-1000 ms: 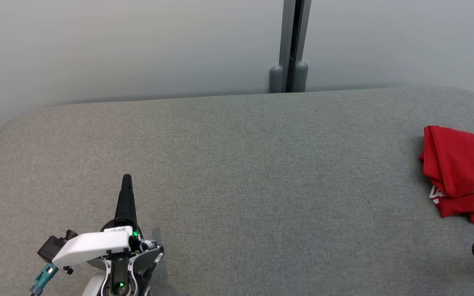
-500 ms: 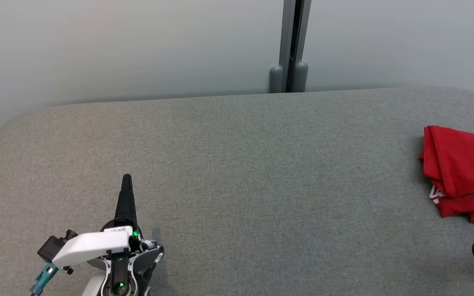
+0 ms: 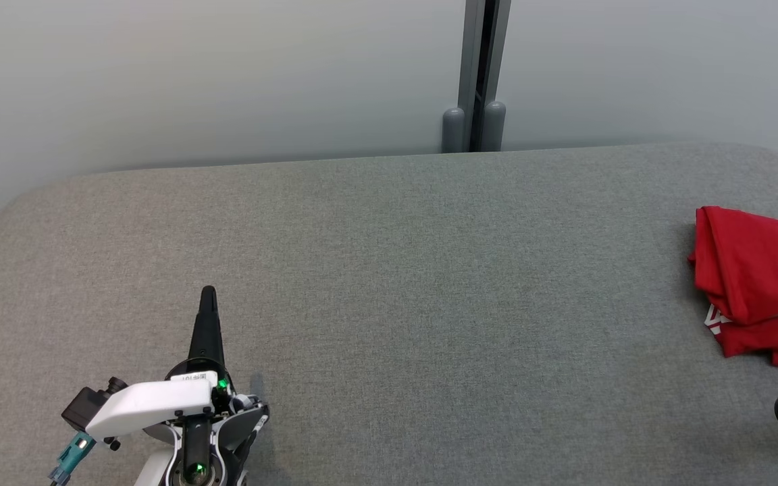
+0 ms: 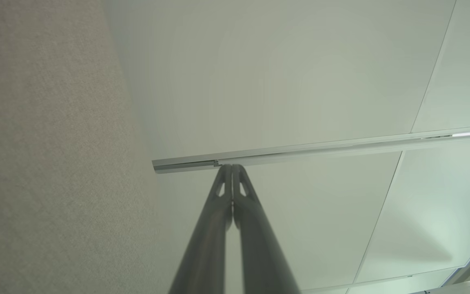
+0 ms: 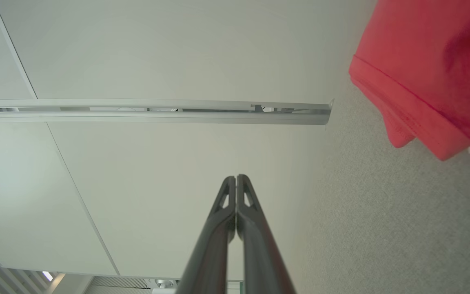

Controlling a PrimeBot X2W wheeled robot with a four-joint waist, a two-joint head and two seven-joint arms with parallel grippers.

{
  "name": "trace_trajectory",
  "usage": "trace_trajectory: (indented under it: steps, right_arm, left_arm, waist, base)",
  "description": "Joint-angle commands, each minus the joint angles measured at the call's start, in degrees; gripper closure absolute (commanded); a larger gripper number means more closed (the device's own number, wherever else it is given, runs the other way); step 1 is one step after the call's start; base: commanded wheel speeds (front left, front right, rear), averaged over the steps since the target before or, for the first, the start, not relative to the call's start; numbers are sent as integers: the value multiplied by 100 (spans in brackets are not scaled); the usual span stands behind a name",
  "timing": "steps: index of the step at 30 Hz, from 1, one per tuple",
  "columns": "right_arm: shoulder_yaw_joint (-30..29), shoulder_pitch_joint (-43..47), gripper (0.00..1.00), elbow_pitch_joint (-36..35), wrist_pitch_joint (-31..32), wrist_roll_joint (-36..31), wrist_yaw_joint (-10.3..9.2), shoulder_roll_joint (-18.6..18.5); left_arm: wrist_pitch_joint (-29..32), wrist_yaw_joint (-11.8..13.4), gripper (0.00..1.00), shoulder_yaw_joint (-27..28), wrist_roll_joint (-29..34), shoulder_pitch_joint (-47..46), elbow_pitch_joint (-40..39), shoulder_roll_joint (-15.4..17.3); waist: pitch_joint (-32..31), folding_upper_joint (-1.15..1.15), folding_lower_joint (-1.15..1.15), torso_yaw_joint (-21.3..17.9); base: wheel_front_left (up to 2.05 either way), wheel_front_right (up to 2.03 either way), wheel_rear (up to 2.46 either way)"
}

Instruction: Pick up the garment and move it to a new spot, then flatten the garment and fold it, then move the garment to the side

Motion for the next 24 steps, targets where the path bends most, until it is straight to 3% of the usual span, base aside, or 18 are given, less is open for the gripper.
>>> trace_trajectory:
  steps: [1, 24]
  right_arm:
    - [-8, -23, 100, 5, -7, 16, 2, -44]
    - [-1, -20, 100, 4, -13, 19, 2, -47]
  left_arm:
    - [-7, -28, 100, 6, -11, -102, 3, 20]
    - [-7, -28, 100, 7, -11, -102, 2, 21]
  waist:
    - [0, 0, 0, 0]
    - [0, 0, 0, 0]
  base:
    - [0, 0, 0]
    - [0, 0, 0]
